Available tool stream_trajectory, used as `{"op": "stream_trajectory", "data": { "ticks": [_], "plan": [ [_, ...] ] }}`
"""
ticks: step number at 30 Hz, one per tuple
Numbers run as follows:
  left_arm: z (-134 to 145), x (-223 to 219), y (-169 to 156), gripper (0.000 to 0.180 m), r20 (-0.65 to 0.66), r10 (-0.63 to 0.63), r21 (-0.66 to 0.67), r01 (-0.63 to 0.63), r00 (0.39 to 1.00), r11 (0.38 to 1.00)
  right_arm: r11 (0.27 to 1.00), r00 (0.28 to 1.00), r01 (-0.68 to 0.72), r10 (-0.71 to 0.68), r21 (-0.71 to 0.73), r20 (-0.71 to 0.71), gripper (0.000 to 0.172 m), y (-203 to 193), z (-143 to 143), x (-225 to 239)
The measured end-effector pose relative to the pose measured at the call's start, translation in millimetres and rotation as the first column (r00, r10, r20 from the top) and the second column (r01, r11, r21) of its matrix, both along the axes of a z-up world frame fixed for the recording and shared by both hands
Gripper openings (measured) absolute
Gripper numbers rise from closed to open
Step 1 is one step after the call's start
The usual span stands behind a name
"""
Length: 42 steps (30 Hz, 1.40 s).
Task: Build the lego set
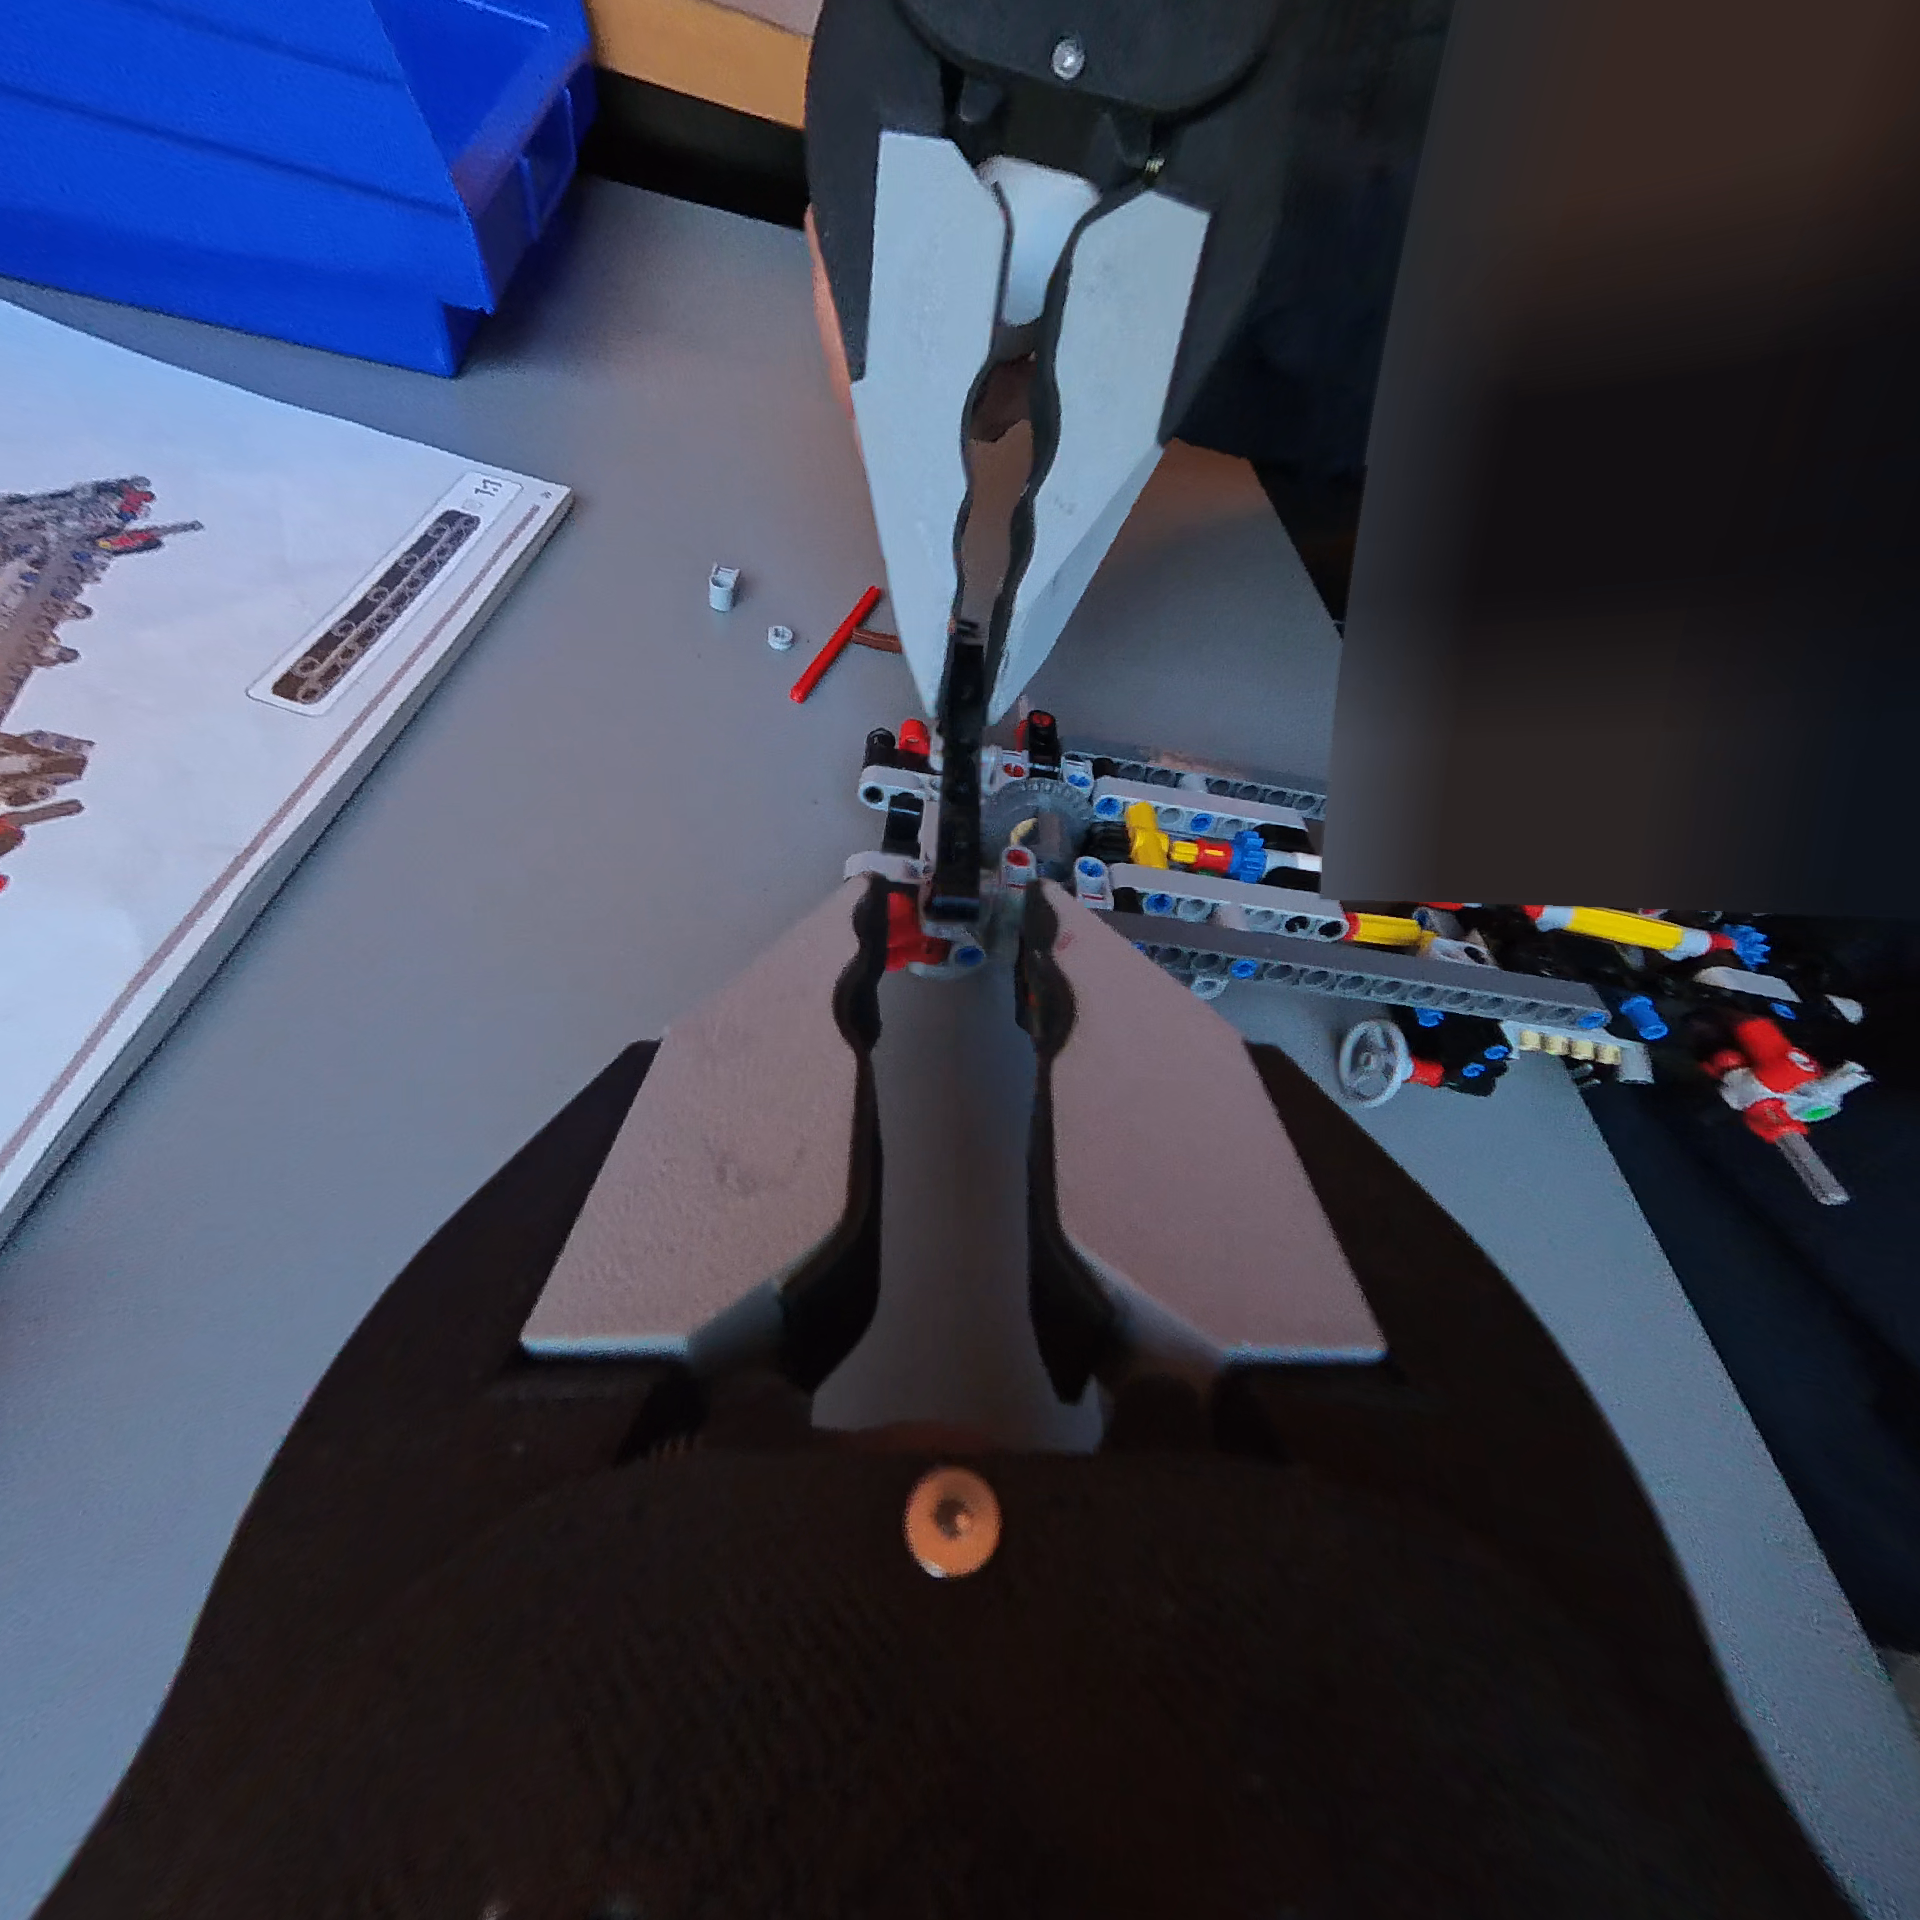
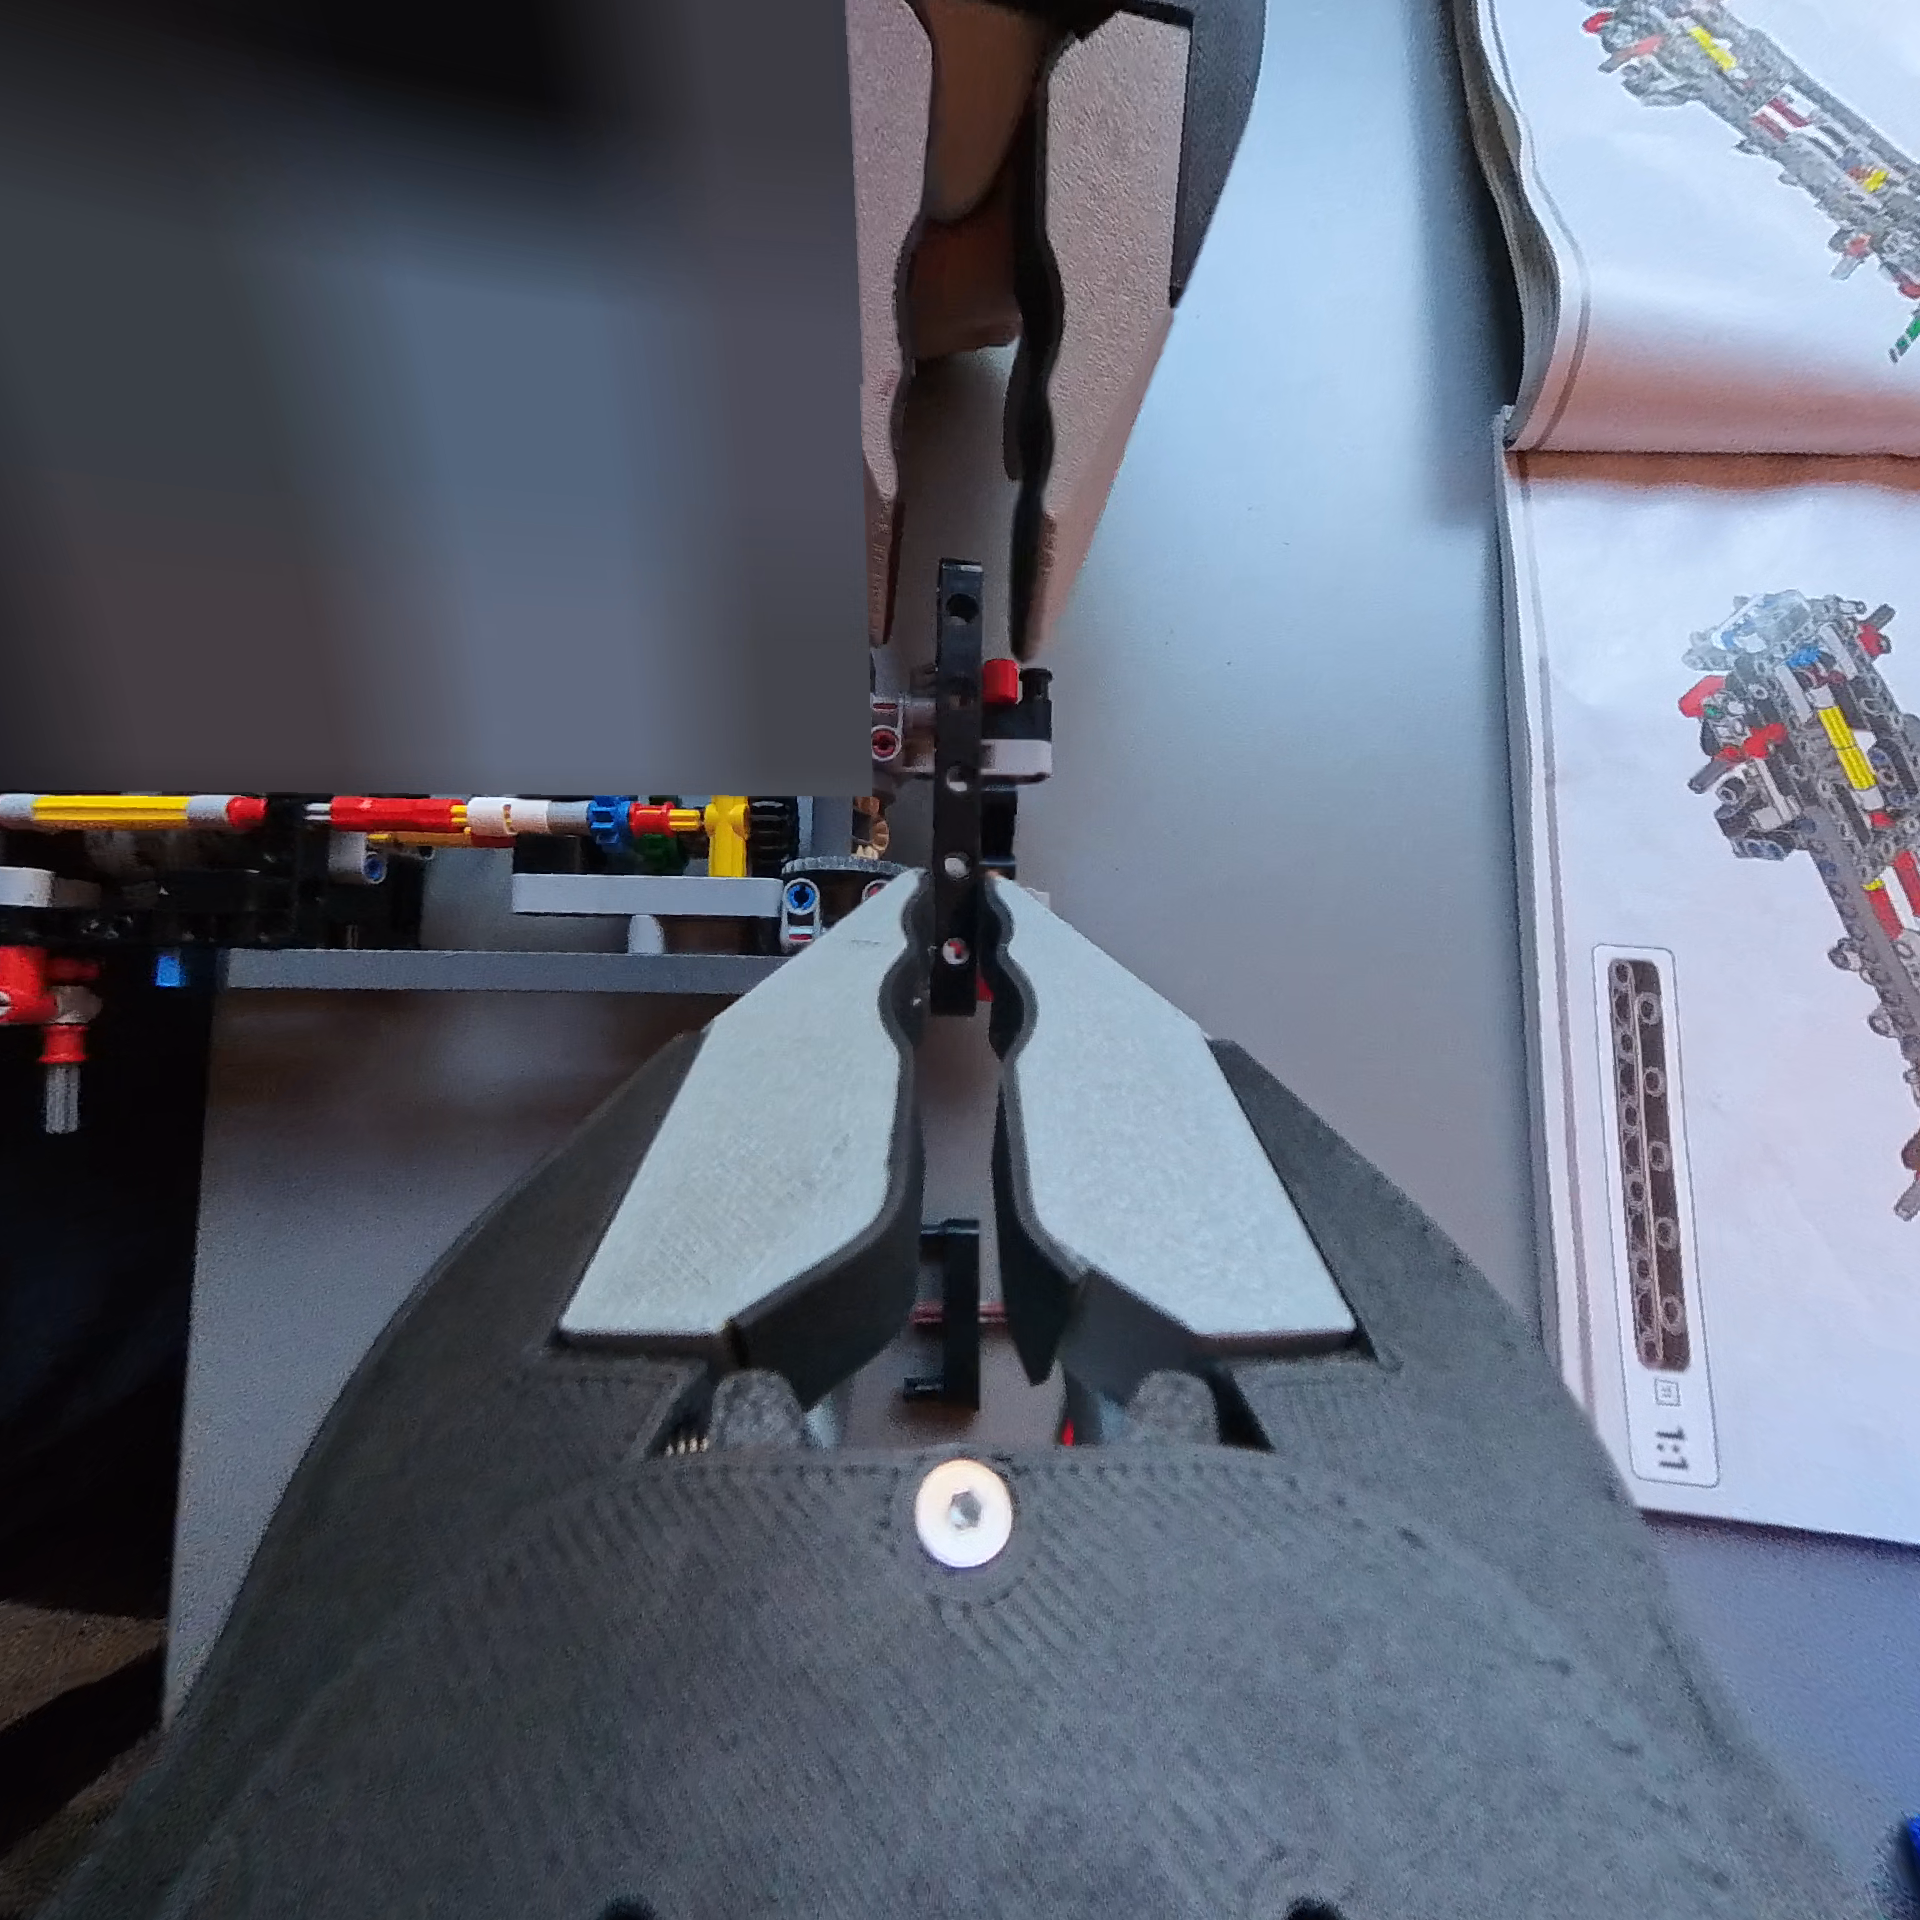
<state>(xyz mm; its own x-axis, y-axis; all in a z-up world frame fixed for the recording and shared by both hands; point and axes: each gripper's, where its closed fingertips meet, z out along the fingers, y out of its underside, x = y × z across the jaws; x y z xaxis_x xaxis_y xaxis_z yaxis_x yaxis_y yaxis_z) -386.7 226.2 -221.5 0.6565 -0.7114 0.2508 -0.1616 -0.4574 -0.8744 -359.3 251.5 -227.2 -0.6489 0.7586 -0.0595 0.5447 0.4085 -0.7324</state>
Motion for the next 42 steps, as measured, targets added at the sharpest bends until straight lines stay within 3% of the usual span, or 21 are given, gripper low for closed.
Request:
{"op": "stream_trajectory", "data": {
  "ticks": [3, 9, 11, 14, 16, 21, 26, 28, 32, 42],
  "plan": [
    [5.8, -0.8, 1.3, 0.006, -0.013, 0.013, 0.051, -0.013, 1.000, 0.999, 1.000, 1.000, -0.004, 0.004, 0.011, 0.006, 0.005, 0.0, -2.8, -2.2],
    [12.4, -1.6, 4.7, 0.004, -0.036, 0.038, 0.097, -0.034, 0.999, 0.995, 0.999, 0.999, 0.020, -0.019, 0.039, -0.027, 0.005, 3.2, 5.1, -4.7],
    [18.9, -0.2, 5.7, 0.004, -0.006, 0.032, 0.118, -0.031, 0.999, 0.993, 1.000, 0.998, 0.015, -0.015, 0.004, -0.058, 0.019, -6.6, 15.0, -12.8],
    [17.0, 3.2, 6.2, 0.004, -0.009, 0.020, 0.110, -0.018, 1.000, 0.994, 0.999, 0.998, -0.017, 0.020, 0.047, -0.065, 0.005, -15.8, 15.1, -22.2],
    [10.4, 0.5, 8.3, 0.004, -0.054, 0.043, 0.107, -0.037, 0.998, 0.994, 0.995, 0.999, -0.022, 0.025, 0.092, -0.034, 0.005, -14.5, 6.5, -25.6],
    [16.0, 1.4, 8.6, 0.005, 0.010, 0.039, 0.111, -0.039, 0.999, 0.993, 1.000, 0.998, -0.031, 0.031, 0.003, -0.052, 0.006, -22.1, 14.2, -31.3],
    [10.3, -0.8, 10.2, 0.004, 0.004, 0.047, 0.079, -0.047, 0.999, 0.996, 0.999, 0.999, -0.016, 0.016, 0.031, -0.029, 0.005, -20.7, 8.8, -35.2],
    [7.0, -1.5, 7.8, 0.005, 0.034, 0.038, 0.009, -0.038, 0.999, 0.999, 1.000, 1.000, -0.011, 0.011, 0.028, -0.007, 0.005, -21.0, 7.1, -34.5],
    [-7.4, -8.4, 4.8, 0.031, 0.023, 0.031, -0.104, -0.028, 0.999, 0.994, 0.998, 0.999, 0.024, -0.025, 0.056, 0.027, 0.004, -14.2, 3.8, -32.9],
    [-18.0, 1.1, 9.2, 0.028, -0.014, -0.029, -0.113, 0.027, 0.999, 0.993, 0.999, 0.999, 0.024, -0.026, 0.047, 0.028, 0.005, -18.7, 1.9, -27.5]
  ]
}}
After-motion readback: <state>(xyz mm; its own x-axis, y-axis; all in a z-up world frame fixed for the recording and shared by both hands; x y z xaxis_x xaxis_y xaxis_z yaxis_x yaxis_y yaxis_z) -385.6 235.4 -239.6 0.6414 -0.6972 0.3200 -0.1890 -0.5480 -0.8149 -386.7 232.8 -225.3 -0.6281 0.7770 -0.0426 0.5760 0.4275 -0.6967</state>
